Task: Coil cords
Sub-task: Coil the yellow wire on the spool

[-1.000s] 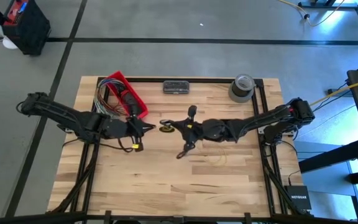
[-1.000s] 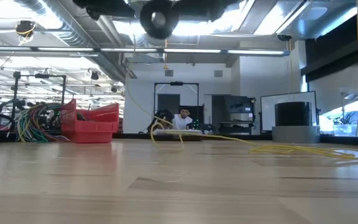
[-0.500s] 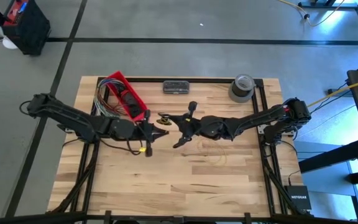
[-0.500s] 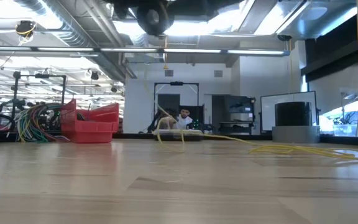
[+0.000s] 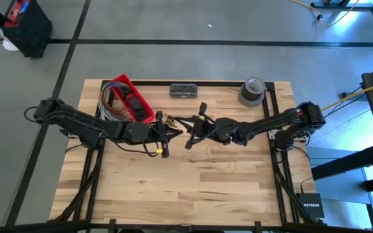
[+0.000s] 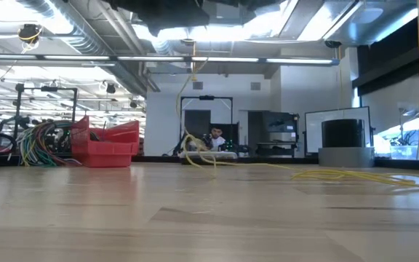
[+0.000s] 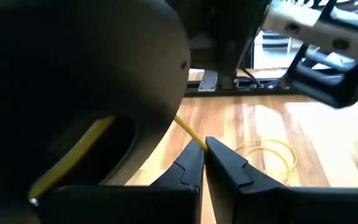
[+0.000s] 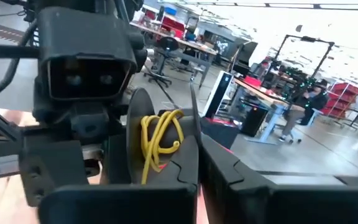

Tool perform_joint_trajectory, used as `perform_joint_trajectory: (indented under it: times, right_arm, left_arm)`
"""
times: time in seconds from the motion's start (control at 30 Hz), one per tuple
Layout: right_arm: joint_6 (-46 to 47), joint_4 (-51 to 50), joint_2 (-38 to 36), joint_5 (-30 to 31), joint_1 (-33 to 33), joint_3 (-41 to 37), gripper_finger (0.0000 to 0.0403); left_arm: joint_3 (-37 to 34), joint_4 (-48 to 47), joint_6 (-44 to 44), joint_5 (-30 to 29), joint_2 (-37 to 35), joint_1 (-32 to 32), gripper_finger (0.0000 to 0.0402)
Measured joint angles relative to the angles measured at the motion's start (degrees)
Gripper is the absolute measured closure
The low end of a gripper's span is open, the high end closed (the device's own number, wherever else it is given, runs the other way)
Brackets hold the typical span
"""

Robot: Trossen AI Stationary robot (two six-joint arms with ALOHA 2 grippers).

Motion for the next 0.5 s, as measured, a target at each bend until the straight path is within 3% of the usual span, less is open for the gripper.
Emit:
perform_joint_trajectory:
  times: [0.5]
  right_arm:
    - [-5.26, 5.85, -3.23, -0.35, 1.54, 1.56, 0.0397]
  left_arm:
    - [0.19, -0.62, 1.27, 0.17, -0.17, -0.07, 0.0396]
